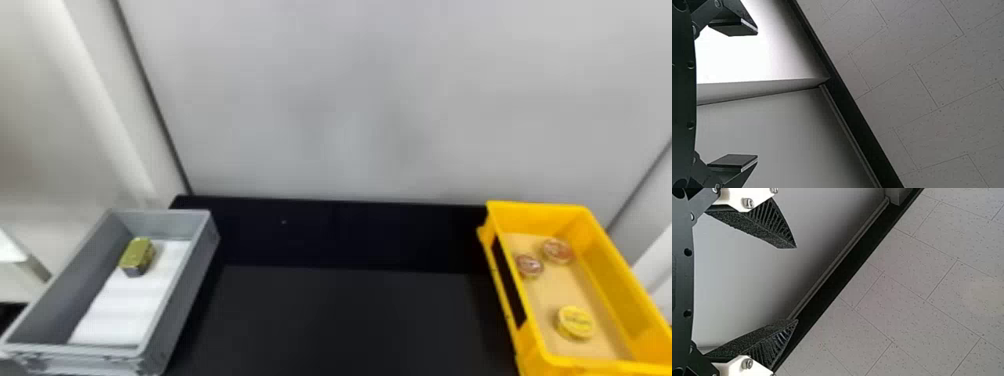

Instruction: Pick up the round yellow can and place it in the yellow rectangular box

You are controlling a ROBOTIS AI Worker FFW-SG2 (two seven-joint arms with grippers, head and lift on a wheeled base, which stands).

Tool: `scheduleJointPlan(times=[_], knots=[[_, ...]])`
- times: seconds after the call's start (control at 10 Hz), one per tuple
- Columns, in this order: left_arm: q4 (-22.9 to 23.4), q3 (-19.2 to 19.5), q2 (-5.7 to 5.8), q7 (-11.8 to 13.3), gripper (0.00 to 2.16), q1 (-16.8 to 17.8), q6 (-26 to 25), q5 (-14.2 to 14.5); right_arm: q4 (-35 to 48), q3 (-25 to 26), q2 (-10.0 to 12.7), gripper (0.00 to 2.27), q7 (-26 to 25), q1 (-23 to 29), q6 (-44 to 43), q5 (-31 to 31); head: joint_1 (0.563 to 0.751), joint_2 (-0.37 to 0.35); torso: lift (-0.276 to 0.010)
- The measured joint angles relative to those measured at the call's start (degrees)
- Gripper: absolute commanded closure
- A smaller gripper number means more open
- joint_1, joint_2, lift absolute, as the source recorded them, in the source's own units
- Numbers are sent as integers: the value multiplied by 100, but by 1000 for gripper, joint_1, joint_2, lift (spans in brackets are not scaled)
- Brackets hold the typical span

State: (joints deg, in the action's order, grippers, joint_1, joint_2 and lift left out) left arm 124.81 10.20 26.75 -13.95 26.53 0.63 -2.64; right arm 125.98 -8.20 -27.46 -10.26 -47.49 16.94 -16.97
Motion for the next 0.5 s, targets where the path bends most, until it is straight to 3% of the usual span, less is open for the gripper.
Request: scheduleJointPlan(times=[0.5], knots=[[-1,9,-11,-21,137,-17,-13,1,-36,-54,-18,134,2,-46,3,4,663,54,-10]])
